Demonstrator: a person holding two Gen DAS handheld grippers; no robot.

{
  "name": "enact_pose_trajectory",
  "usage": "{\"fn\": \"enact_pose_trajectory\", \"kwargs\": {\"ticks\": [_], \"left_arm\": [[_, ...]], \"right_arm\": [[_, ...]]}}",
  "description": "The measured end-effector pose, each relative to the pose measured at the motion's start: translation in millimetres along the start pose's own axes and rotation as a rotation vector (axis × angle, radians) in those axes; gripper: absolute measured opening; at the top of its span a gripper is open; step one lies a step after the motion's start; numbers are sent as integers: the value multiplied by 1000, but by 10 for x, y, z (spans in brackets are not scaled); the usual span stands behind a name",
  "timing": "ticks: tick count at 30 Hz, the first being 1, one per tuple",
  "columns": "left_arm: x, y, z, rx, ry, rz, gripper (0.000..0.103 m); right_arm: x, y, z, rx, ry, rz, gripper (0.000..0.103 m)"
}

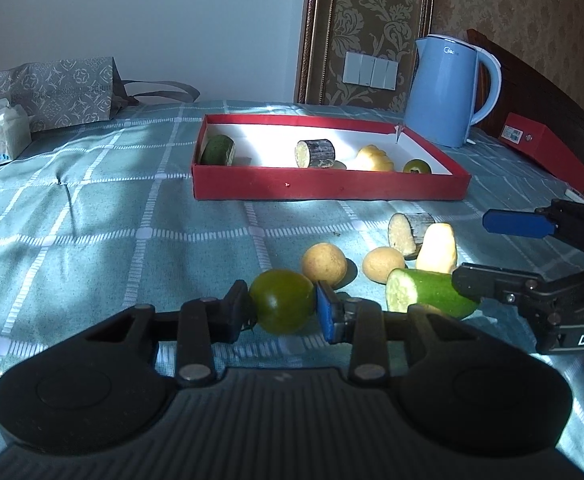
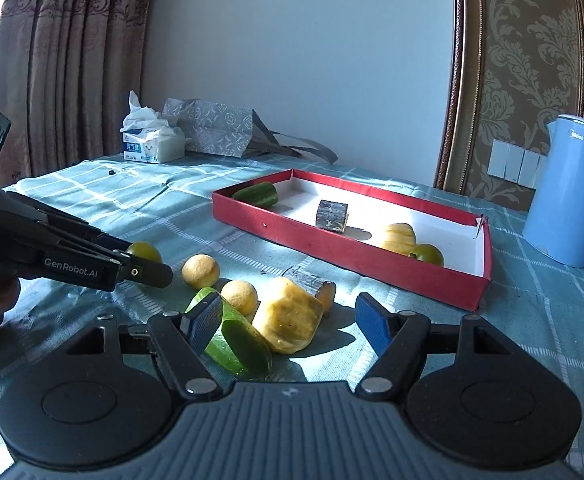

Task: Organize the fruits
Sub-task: 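Lift the green tomato with the left tool while the right tool grasps the light green zucchini piece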

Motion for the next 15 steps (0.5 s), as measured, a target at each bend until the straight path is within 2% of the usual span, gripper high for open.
{"fn": "enact_pose_trajectory", "kwargs": {"ticks": [4,15], "left_arm": [[-9,5,-2,2,-4,-3,33],[-21,7,-33,19,-9,-9,33]], "right_arm": [[-1,22,-89,38,-34,-19,73],[-54,26,-161,90,-212,-96,73]]}}
Point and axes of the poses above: each gripper's, at about its wrist camera, not at the fingertips, and x roughly against the way its jaws point, z to its right, y to its underside, the point moved 5 cm from there along -x, roughly the way its jaws point, and after that the axes turned 5 degrees about y, right-handed, at the moved point
